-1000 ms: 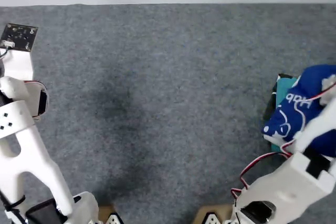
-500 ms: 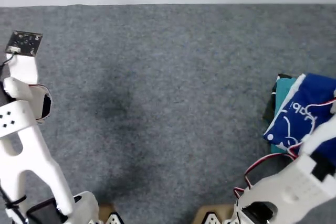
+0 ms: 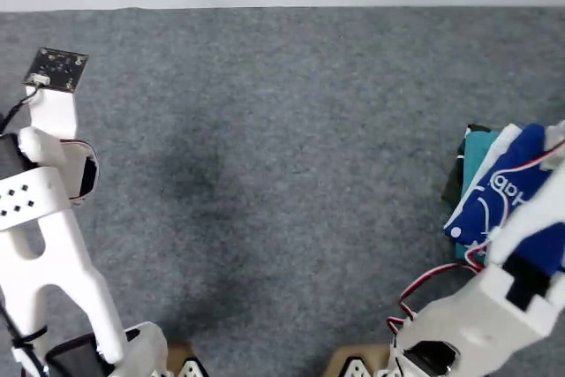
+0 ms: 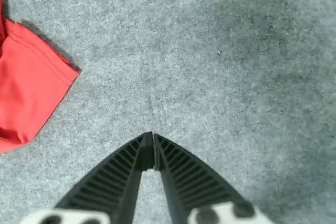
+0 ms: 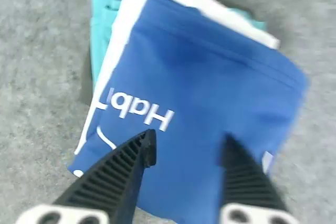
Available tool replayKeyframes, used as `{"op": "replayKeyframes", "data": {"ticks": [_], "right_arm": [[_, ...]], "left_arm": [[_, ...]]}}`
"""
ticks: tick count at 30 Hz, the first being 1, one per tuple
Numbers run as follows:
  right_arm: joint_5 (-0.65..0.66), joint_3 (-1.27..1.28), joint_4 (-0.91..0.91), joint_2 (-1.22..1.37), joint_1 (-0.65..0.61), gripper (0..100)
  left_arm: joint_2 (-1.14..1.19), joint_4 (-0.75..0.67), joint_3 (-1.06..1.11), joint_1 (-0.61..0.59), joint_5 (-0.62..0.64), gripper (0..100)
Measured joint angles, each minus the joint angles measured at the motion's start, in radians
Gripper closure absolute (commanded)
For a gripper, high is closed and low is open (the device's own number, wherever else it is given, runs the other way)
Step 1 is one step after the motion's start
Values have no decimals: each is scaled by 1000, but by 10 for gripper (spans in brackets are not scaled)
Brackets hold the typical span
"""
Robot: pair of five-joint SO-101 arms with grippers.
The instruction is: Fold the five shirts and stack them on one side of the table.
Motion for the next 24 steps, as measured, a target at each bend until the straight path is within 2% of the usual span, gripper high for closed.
{"op": "replayKeyframes", "data": {"ticks": [2,7,13,16,24], "right_arm": [[0,0,-11,52,-29,940],[0,0,-133,199,-63,991],[0,0,-272,358,-83,989],[0,-8,-270,368,-117,989],[0,-184,-77,324,-164,989]], "left_arm": [[0,0,0,0,0,994],[0,0,0,0,0,994],[0,0,0,0,0,994],[0,0,0,0,0,994],[0,0,0,0,0,994]]}}
